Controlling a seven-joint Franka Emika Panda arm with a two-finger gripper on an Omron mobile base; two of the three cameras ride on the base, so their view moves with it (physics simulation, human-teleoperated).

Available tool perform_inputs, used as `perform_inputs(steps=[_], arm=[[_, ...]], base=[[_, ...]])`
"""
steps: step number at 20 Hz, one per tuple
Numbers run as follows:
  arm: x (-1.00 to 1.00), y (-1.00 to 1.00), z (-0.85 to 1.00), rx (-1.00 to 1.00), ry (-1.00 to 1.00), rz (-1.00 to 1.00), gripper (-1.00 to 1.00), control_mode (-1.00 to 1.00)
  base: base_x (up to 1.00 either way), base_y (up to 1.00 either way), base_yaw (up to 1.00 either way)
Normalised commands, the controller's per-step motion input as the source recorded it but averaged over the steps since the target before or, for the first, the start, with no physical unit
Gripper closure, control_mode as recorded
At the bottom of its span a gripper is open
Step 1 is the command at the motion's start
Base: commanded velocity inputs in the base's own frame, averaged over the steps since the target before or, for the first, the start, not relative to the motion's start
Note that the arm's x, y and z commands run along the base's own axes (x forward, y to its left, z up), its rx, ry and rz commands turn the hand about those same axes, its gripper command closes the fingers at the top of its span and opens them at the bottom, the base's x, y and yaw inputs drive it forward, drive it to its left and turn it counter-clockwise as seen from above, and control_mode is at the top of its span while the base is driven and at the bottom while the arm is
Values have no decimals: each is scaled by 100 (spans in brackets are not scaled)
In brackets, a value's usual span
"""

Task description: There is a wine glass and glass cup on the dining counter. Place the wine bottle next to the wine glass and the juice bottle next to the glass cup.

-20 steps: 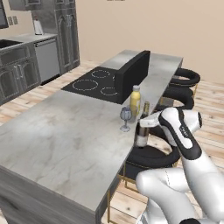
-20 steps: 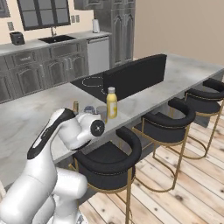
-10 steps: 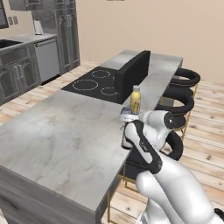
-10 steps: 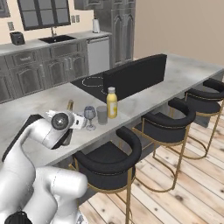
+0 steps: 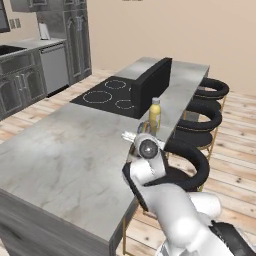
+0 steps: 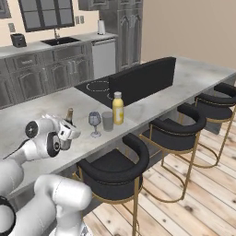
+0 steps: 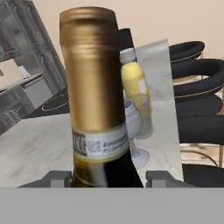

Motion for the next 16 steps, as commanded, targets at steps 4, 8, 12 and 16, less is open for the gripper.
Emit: perform_inputs(steps=[4,8,12,16], arm=[[25,21,0,-5,6,-39,100,-100],[18,15,0,-2,17,-35,100,-100],[2,14,6,0,23,-32,100,-100],[0,11,5,0,24,-27,100,-100]], base=[[0,0,0],[0,0,0],[0,0,0],[0,0,0]])
